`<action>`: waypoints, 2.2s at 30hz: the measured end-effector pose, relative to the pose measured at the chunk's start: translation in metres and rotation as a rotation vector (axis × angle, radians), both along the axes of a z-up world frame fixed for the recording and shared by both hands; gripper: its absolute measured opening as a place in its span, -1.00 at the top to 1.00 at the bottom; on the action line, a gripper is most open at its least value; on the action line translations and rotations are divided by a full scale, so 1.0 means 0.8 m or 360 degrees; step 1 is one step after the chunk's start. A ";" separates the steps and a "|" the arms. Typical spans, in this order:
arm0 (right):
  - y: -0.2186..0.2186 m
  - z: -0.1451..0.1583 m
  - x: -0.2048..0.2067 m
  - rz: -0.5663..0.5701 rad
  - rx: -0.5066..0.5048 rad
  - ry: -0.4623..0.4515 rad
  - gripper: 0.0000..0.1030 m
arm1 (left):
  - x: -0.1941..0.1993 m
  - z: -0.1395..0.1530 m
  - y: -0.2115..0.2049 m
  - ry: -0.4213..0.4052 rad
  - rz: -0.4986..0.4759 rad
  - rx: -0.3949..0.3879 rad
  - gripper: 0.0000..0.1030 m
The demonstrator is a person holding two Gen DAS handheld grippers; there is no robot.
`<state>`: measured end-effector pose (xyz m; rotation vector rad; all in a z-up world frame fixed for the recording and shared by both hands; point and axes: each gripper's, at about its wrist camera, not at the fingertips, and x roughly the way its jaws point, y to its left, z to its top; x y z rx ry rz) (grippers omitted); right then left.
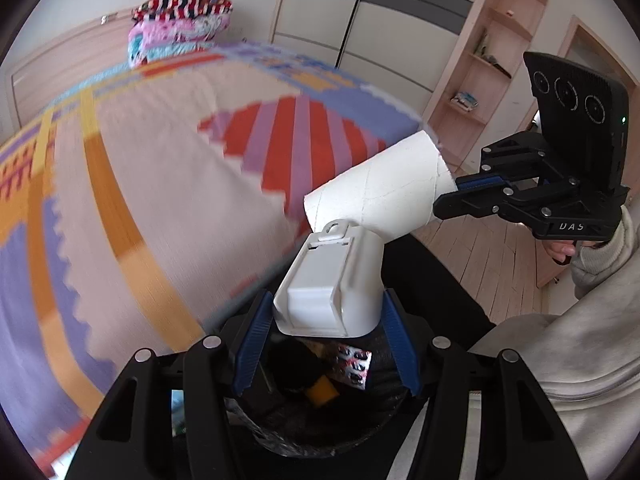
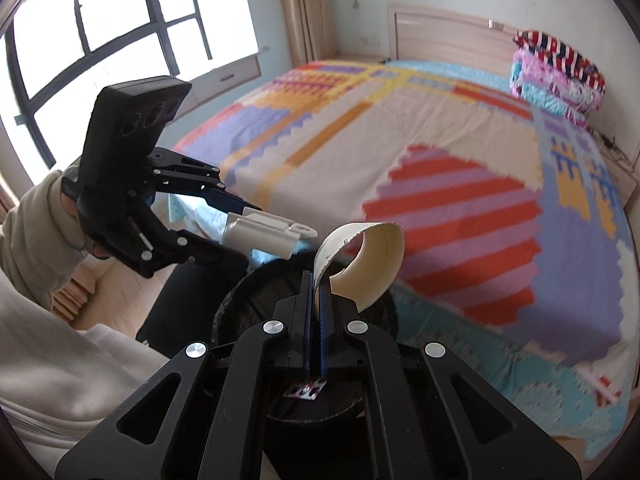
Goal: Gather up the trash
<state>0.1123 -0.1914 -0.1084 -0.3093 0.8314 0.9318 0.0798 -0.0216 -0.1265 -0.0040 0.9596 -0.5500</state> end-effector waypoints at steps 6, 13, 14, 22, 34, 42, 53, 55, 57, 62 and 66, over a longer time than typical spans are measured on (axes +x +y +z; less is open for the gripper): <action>0.005 -0.046 0.002 -0.0011 -0.0061 0.0124 0.93 | -0.008 -0.049 -0.010 0.0143 0.0086 0.0065 -0.05; 0.010 -0.090 0.001 -0.0035 -0.0155 0.0198 0.93 | -0.014 -0.091 -0.014 0.0238 0.0165 0.0080 -0.05; 0.011 -0.095 0.002 -0.0036 -0.0160 0.0211 0.93 | -0.014 -0.093 -0.015 0.0243 0.0172 0.0078 -0.05; 0.015 -0.108 0.001 -0.0045 -0.0151 0.0267 0.93 | -0.017 -0.109 -0.012 0.0284 0.0225 0.0029 -0.05; 0.019 -0.095 -0.002 -0.0028 -0.0141 0.0224 0.28 | -0.024 -0.097 -0.021 0.0295 0.0282 0.0000 -0.07; 0.019 -0.073 -0.012 -0.0019 -0.0111 0.0172 0.07 | -0.034 -0.063 -0.029 0.0205 0.0304 0.0009 -0.28; 0.013 -0.042 -0.028 -0.0040 -0.0086 0.0158 -0.42 | -0.059 -0.015 -0.028 0.0088 0.0431 0.0010 -0.54; 0.011 -0.036 -0.031 -0.0043 -0.0079 0.0168 -0.49 | -0.066 -0.007 -0.029 0.0089 0.0460 -0.0012 -0.54; 0.008 -0.029 -0.034 -0.0053 -0.0063 0.0193 -0.53 | -0.071 -0.001 -0.033 0.0087 0.0473 -0.0005 -0.54; 0.002 -0.017 -0.045 -0.0068 -0.0054 0.0239 -0.56 | -0.086 0.018 -0.039 0.0041 0.0499 0.0011 -0.68; -0.002 -0.010 -0.055 -0.0055 -0.0064 0.0214 -0.60 | -0.098 0.030 -0.036 0.0007 0.0540 -0.0042 -0.70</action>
